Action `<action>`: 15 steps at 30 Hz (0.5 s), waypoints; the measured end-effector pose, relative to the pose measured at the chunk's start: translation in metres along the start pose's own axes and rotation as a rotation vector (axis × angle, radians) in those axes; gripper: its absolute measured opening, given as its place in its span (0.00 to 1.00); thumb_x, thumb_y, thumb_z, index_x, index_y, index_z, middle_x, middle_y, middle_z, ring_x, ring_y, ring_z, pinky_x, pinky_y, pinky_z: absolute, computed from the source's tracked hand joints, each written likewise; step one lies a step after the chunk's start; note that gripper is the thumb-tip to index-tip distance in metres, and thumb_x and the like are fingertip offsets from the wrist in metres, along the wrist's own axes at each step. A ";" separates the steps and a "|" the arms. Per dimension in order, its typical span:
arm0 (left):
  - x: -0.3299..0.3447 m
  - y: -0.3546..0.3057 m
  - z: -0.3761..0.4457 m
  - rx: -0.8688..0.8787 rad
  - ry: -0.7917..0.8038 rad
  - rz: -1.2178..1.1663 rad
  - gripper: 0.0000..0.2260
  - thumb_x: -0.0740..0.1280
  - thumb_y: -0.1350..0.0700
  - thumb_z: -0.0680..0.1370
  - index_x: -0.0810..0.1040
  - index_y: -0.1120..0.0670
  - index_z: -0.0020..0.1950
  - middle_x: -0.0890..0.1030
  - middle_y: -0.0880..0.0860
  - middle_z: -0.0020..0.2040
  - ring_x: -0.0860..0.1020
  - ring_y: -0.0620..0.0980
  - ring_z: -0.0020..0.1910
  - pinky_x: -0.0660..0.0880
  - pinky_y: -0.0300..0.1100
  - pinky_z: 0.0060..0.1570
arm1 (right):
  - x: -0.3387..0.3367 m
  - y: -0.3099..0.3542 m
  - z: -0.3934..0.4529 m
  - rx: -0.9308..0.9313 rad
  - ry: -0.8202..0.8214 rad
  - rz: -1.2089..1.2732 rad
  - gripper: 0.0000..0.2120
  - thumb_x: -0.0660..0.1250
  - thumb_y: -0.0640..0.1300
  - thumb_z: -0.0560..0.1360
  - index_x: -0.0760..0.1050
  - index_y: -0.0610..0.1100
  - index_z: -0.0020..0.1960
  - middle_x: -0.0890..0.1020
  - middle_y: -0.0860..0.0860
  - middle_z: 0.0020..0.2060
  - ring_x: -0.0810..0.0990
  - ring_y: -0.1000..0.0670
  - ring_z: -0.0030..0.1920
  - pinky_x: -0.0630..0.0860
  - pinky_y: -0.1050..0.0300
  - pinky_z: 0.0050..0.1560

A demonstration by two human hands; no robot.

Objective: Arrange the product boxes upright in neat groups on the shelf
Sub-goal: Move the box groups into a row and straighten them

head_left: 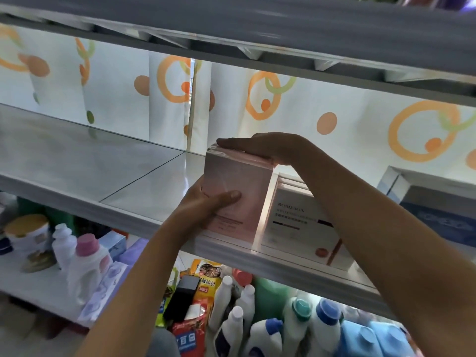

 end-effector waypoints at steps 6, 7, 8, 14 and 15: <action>0.003 -0.004 -0.006 0.028 0.021 0.055 0.35 0.74 0.36 0.60 0.73 0.49 0.63 0.82 0.50 0.51 0.83 0.47 0.46 0.79 0.37 0.40 | 0.001 -0.004 -0.006 -0.015 -0.009 0.012 0.32 0.62 0.75 0.67 0.83 0.46 0.42 0.87 0.48 0.38 0.87 0.48 0.40 0.78 0.56 0.40; 0.004 -0.004 -0.007 0.034 0.023 0.055 0.33 0.74 0.38 0.62 0.73 0.50 0.62 0.82 0.50 0.49 0.83 0.45 0.43 0.77 0.34 0.36 | 0.001 -0.005 -0.007 -0.021 -0.015 0.018 0.32 0.62 0.75 0.67 0.83 0.46 0.42 0.87 0.48 0.38 0.87 0.47 0.41 0.78 0.55 0.41; 0.004 -0.005 -0.007 0.044 0.027 0.058 0.31 0.73 0.39 0.63 0.73 0.50 0.62 0.82 0.50 0.48 0.82 0.43 0.40 0.75 0.32 0.32 | 0.001 -0.006 -0.008 -0.029 -0.018 0.028 0.32 0.63 0.75 0.67 0.83 0.46 0.42 0.87 0.48 0.38 0.87 0.47 0.42 0.79 0.55 0.42; 0.003 -0.004 -0.006 0.060 0.003 0.099 0.44 0.73 0.29 0.56 0.69 0.49 0.66 0.80 0.51 0.54 0.81 0.48 0.48 0.77 0.35 0.37 | 0.001 -0.005 -0.008 -0.017 -0.036 -0.001 0.34 0.61 0.77 0.65 0.83 0.47 0.45 0.87 0.49 0.41 0.86 0.47 0.43 0.77 0.56 0.39; 0.002 -0.003 -0.006 0.071 -0.015 0.106 0.46 0.72 0.27 0.56 0.67 0.49 0.67 0.80 0.51 0.55 0.81 0.49 0.49 0.77 0.36 0.37 | 0.000 -0.005 -0.007 -0.014 -0.056 -0.011 0.35 0.61 0.77 0.65 0.83 0.47 0.46 0.87 0.49 0.42 0.86 0.48 0.42 0.75 0.57 0.37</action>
Point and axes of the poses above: each hand's wrist, its own z-axis towards the middle knuckle, its own x-axis out of the palm, y = z × x, the point moved 2 cm from there along z, towards the middle knuckle
